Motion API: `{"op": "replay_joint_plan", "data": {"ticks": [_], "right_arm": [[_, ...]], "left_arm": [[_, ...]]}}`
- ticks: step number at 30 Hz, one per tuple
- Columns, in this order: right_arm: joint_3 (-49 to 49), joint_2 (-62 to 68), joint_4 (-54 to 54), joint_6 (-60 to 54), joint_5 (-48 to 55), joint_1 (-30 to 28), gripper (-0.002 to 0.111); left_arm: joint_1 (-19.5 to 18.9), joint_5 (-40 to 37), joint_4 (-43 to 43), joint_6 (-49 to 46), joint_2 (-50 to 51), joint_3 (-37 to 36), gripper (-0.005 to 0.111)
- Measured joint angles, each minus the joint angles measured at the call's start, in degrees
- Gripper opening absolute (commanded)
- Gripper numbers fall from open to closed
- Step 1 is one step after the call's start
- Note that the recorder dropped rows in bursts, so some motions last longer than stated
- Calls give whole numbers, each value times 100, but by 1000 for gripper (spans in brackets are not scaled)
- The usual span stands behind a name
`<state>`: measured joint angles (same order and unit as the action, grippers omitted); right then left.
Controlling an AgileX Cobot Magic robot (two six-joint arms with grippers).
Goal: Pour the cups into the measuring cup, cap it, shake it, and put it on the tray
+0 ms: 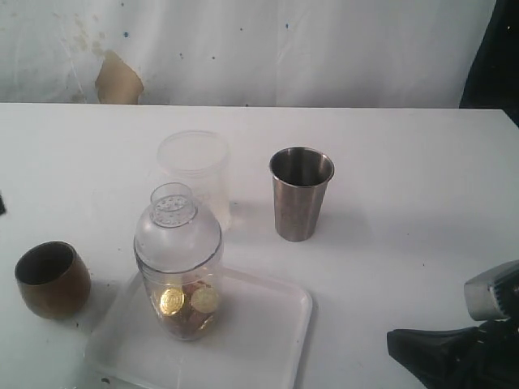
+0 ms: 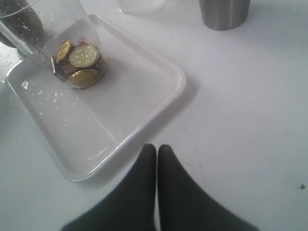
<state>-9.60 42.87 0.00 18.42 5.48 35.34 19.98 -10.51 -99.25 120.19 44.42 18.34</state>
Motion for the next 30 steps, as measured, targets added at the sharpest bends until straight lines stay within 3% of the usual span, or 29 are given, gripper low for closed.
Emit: {"op": "replay_joint_plan", "data": {"ticks": [4, 10, 28, 30], "right_arm": [[0, 0, 0, 0, 0, 0, 0], [0, 0, 0, 0, 0, 0, 0], [0, 0, 0, 0, 0, 0, 0], [0, 0, 0, 0, 0, 0, 0]], "left_arm": [[0, -828, 178, 59, -892, -438, 0], [0, -970, 283, 80, -1866, -608, 0], [0, -429, 417, 38, -2000, -608, 0], [0, -372, 791, -49, -2000, -608, 0]]}}
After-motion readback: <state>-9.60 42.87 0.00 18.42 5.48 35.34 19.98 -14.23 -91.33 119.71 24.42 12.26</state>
